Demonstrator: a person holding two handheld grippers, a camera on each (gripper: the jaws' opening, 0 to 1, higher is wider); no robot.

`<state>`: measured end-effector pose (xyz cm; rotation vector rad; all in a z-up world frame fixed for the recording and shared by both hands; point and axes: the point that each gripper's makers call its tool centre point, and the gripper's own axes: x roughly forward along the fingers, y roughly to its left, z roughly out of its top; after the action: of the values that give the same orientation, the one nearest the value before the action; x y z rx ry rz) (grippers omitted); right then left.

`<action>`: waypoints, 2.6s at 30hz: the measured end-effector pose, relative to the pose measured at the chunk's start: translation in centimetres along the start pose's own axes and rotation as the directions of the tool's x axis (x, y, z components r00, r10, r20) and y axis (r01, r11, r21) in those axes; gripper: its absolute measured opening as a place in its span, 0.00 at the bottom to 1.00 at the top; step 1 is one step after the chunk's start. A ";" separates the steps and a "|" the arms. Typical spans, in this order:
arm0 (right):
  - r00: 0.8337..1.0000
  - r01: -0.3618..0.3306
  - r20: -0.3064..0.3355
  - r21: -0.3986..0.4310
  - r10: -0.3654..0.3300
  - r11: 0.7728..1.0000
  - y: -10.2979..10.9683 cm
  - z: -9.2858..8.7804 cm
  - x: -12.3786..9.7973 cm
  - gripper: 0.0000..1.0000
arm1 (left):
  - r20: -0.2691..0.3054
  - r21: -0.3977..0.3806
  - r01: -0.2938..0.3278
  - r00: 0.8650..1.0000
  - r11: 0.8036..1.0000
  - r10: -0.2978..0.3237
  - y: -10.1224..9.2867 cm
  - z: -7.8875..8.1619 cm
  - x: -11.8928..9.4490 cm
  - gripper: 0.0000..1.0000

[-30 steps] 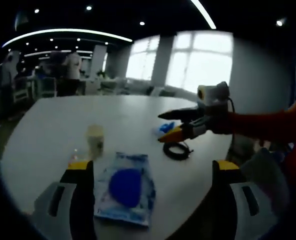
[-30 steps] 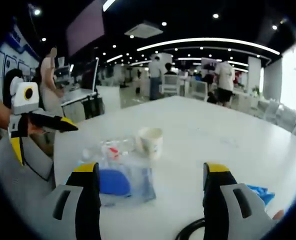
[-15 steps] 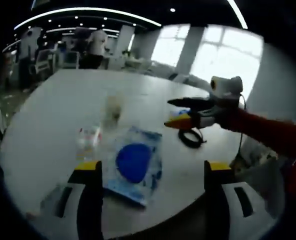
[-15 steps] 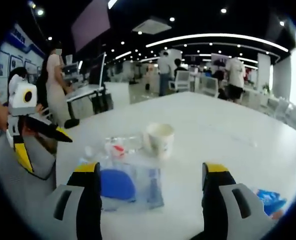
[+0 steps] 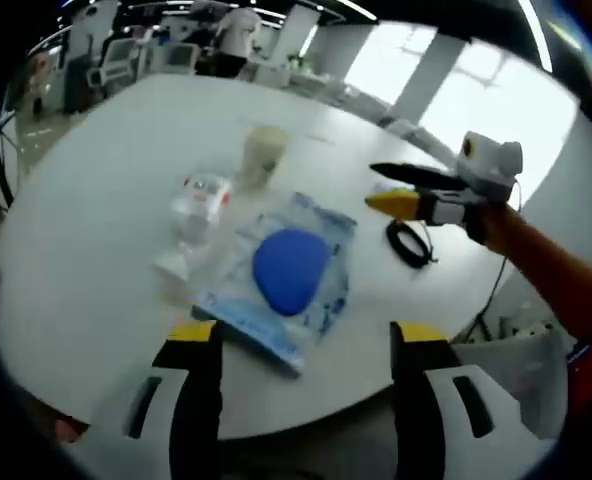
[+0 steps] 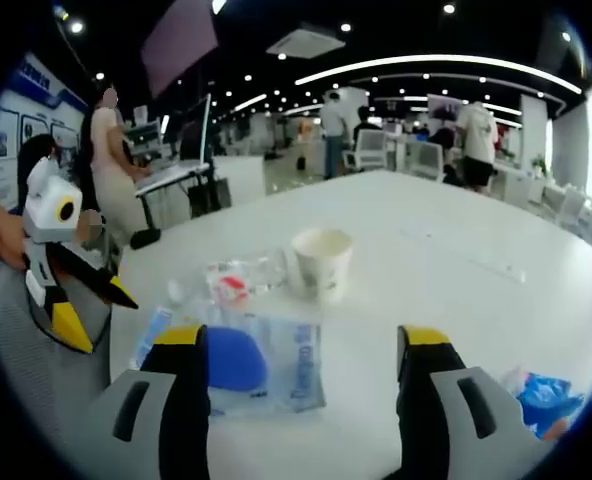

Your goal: Arrange the tabletop items into an orderly group along one side of the table until the central work area is clear of visible clutter.

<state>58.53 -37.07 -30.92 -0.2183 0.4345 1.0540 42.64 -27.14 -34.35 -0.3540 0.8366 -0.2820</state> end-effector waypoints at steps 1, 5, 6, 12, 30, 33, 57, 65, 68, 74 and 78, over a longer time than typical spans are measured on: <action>1.000 -0.003 -0.003 0.002 0.003 1.000 0.0 -0.1 0.1 0.73 | -0.007 -0.008 -0.002 1.000 1.000 0.002 0.1 -0.1 0.1 0.61; 0.999 -0.018 -0.027 0.013 0.018 1.000 0.0 -0.8 0.6 0.68 | -0.023 -0.018 -0.022 1.000 1.000 0.021 0.5 -0.2 0.5 0.55; 0.999 -0.022 -0.033 0.017 0.023 1.000 0.0 -0.9 0.7 0.66 | -0.023 -0.017 -0.024 0.999 1.000 0.023 0.6 -0.2 0.5 0.54; 0.996 -0.043 -0.075 0.030 0.045 0.999 0.2 -2.1 1.2 0.57 | -0.044 -0.044 -0.048 0.998 0.998 0.046 1.3 -0.4 1.4 0.52; 0.976 -0.043 -0.209 0.086 0.060 0.995 -0.1 -5.4 2.4 0.27 | -0.051 -0.124 -0.086 0.995 0.989 0.080 2.5 -0.3 2.7 0.42; 0.974 -0.038 -0.219 0.091 0.057 0.995 -0.3 -5.7 2.5 0.25 | -0.050 -0.124 -0.096 0.995 0.988 0.091 2.8 -0.4 2.8 0.40; 0.961 -0.001 -0.276 0.114 0.032 0.993 -0.8 -7.2 1.9 0.06 | -0.064 -0.054 -0.153 0.987 0.987 0.149 4.5 -0.4 3.8 0.15; 0.960 0.015 -0.278 0.121 0.019 0.993 -0.8 -7.5 1.3 0.05 | -0.076 -0.016 -0.164 0.984 0.986 0.162 4.7 -0.4 4.1 0.08; 0.960 0.022 -0.278 0.123 0.014 0.992 -0.8 -7.6 1.0 0.04 | -0.060 0.000 -0.160 0.985 0.987 0.160 4.8 0.0 4.3 0.06; 0.964 0.034 -0.266 0.121 -0.001 0.992 -0.6 -7.4 0.2 0.02 | -0.044 0.028 -0.149 0.988 0.988 0.150 4.4 0.8 4.4 0.01; 0.967 0.043 -0.256 0.124 -0.010 0.991 -0.6 -7.1 -0.2 0.02 | -0.032 0.060 -0.137 0.990 0.989 0.139 3.9 1.3 4.4 0.00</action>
<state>57.23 -40.17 -37.17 -0.2449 0.7284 0.9705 46.84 -25.01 -38.17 -0.2365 0.8827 -0.1838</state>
